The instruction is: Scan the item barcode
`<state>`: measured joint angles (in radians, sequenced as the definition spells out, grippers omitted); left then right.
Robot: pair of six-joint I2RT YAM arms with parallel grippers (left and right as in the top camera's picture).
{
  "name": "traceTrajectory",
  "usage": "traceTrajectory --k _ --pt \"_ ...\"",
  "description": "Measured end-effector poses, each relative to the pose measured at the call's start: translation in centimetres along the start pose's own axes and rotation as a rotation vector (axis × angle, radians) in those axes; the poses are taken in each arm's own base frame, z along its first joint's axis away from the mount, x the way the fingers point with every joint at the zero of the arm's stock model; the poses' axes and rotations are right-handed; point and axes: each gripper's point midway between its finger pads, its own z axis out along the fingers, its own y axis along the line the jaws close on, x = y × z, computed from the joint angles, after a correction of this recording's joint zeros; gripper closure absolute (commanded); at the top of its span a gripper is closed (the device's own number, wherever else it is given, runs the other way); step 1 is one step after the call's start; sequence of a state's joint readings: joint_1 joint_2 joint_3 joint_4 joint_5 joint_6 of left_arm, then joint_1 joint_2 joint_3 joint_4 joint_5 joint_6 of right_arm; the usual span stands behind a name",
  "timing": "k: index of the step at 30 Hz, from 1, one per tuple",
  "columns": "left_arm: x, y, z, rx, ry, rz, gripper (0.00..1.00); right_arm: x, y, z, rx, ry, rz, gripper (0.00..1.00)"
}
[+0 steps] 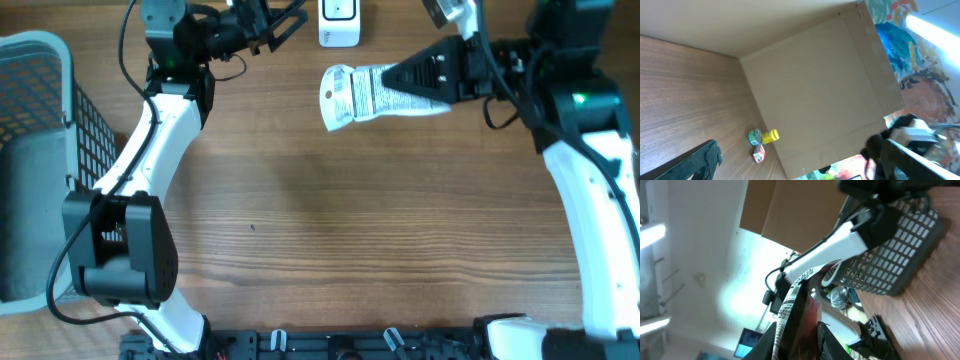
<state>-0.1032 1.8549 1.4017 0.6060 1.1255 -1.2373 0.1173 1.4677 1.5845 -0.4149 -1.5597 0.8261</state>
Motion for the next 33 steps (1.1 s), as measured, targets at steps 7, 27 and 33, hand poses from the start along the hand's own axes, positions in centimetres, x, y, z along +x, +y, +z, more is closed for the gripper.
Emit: traceTrajectory --k 7,27,33 --pt "0.0 0.0 0.0 -0.001 0.0 0.02 0.0 1.8 3.7 0.0 -0.001 -0.001 -0.084 0.95" --pt "0.8 -0.6 -0.1 0.016 0.046 0.035 0.0 -4.1 -5.4 -0.2 0.024 -0.027 -0.294 0.95" --pt "1.4 -4.7 -0.7 0.056 0.057 0.143 0.01 -6.6 -12.8 -2.1 0.052 -0.068 -0.191 0.95"
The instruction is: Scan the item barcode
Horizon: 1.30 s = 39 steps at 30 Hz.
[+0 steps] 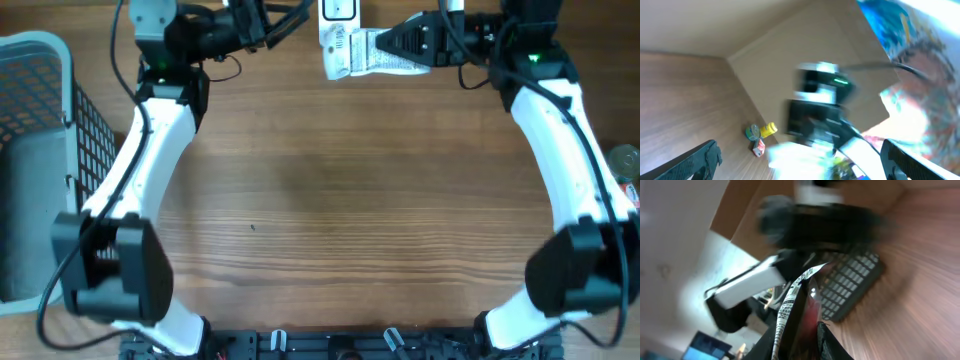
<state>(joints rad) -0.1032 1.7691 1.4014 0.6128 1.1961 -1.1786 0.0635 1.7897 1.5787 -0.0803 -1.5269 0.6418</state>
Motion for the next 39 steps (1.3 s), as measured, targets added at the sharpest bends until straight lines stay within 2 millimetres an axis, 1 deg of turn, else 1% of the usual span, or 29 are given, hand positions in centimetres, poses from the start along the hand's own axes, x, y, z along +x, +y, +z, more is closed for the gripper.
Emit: traceTrajectory --k 1,3,5,7,9,13,15,17,20,22,24,25,26,27,28,29,31,32,33,34,35,36,39 --pt "0.0 -1.3 -0.2 0.01 0.002 0.037 0.0 -0.1 -1.4 -0.5 0.007 -0.009 0.027 0.95" --pt "0.0 -3.7 -0.5 0.028 0.0 0.101 0.01 -0.1 -3.3 -1.4 0.02 -0.026 0.066 0.95" --pt "0.3 -5.9 -1.0 0.047 0.009 0.187 0.01 -0.2 -4.5 -2.2 0.028 -0.039 0.081 0.95" --pt "0.9 -7.7 -1.4 0.066 0.028 0.277 0.0 -0.4 -4.7 -2.4 0.029 -0.042 0.058 0.95" --pt "1.8 -9.5 -1.7 0.092 0.065 0.371 0.0 -0.7 -4.3 -2.1 0.021 -0.034 -0.009 0.95" --pt "4.1 -12.5 -2.5 0.148 0.151 0.534 0.0 -0.9 -3.4 -0.9 0.0 -0.012 -0.112 0.95" --pt "4.8 -14.0 -3.2 0.167 0.172 0.614 0.01 -0.8 -3.1 -0.1 -0.012 0.001 -0.141 0.95" --pt "5.1 -15.6 -4.2 0.177 0.17 0.725 0.01 -0.5 -2.8 0.7 -0.026 0.017 -0.147 0.95" --pt "4.9 -17.8 -5.8 0.164 0.136 0.867 0.0 0.0 -2.4 2.0 -0.045 0.039 -0.147 0.95" --pt "4.3 -19.2 -7.0 0.129 0.08 0.929 0.01 0.3 -2.1 2.8 -0.058 0.054 -0.15 0.95" --pt "2.7 -20.3 -8.8 0.059 -0.016 0.975 0.01 0.5 -2.0 3.2 -0.064 0.061 -0.151 0.95" --pt "1.3 -20.6 -10.2 -0.008 -0.093 0.966 0.01 0.4 -2.0 3.3 -0.062 0.059 -0.154 0.95" --pt "0.1 -20.4 -11.4 -0.066 -0.153 0.938 0.0 0.3 -2.1 3.3 -0.056 0.054 -0.16 0.95" --pt "-1.6 -19.9 -13.0 -0.148 -0.238 0.892 0.01 0.1 -2.4 3.2 -0.043 0.042 -0.17 0.95" --pt "-2.9 -19.0 -14.5 -0.224 -0.303 0.841 0.01 -0.1 -2.5 3.2 -0.032 0.032 -0.18 0.95" --pt "-4.3 -17.4 -16.4 -0.326 -0.384 0.767 0.0 -0.4 -2.8 3.1 -0.013 0.016 -0.196 0.95" --pt "-5.7 -14.1 -19.4 -0.495 -0.484 0.66 0.0 -0.9 -3.4 3.0 0.021 -0.011 -0.223 0.95" --pt "-6.2 -11.9 -21.1 -0.604 -0.529 0.602 0.0 -1.1 -3.9 3.0 0.046 -0.027 -0.227 0.95" --pt "-6.3 -10.0 -22.3 -0.689 -0.55 0.565 0.0 -1.3 -4.6 2.9 0.081 -0.045 -0.228 0.95" --pt "-6.2 -8.4 -23.2 -0.768 -0.559 0.536 0.0 -1.4 -5.5 2.9 0.124 -0.062 -0.218 0.95" --pt "-6.0 -7.0 -23.9 -0.839 -0.559 0.523 0.0 -1.4 -6.8 2.9 0.186 -0.078 -0.201 0.95" --pt "-5.8 -6.2 -24.3 -0.89 -0.553 0.526 0.0 -1.2 -8.3 2.8 0.26 -0.09 -0.186 0.95" --pt "-5.8 -5.3 -24.5 -0.975 -0.542 0.558 0.0 -0.2 -12.3 2.5 0.48 -0.086 -0.168 0.95"
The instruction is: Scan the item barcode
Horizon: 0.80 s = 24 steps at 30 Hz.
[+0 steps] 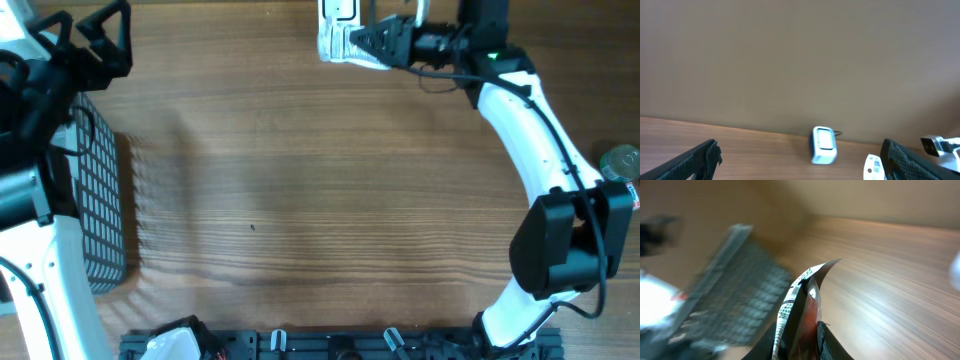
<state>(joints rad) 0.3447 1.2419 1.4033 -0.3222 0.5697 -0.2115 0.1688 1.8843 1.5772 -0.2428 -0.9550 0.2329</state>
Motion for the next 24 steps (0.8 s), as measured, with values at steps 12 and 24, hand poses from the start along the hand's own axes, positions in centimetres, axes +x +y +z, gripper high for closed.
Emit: traceTrajectory --k 12,24 --pt "1.1 -4.7 -2.8 -0.268 -0.018 0.248 0.0 3.0 -8.1 0.0 0.672 0.181 -0.369 0.95" --pt "0.0 -6.1 -14.2 -0.41 -0.188 0.26 0.0 0.5 -10.2 -2.2 0.907 0.177 -0.539 0.95"
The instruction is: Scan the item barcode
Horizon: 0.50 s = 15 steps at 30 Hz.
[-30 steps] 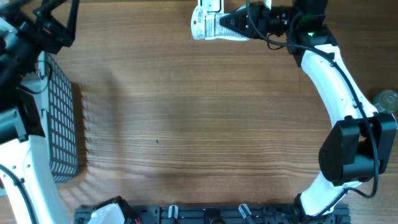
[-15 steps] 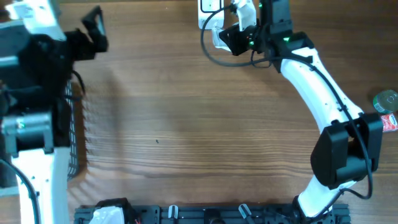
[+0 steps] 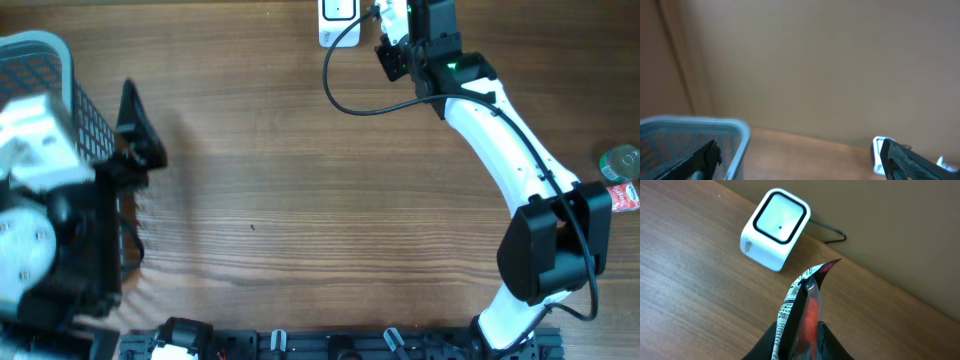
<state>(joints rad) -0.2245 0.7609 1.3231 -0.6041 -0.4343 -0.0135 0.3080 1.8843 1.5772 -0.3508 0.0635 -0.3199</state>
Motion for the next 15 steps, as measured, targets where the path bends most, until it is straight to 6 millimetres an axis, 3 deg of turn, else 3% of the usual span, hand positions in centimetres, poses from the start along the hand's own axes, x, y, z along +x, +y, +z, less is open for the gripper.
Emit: traceTrajectory --k 8,15 --pt "3.3 3.4 -4.2 -0.078 0.031 -0.042 0.0 -2.6 1.7 0.3 0.013 -0.087 -0.056 0.95" --pt "5.1 5.4 -6.5 -0.125 0.044 -0.071 0.0 -2.7 3.7 3.0 0.053 -0.102 -0.149 0.95"
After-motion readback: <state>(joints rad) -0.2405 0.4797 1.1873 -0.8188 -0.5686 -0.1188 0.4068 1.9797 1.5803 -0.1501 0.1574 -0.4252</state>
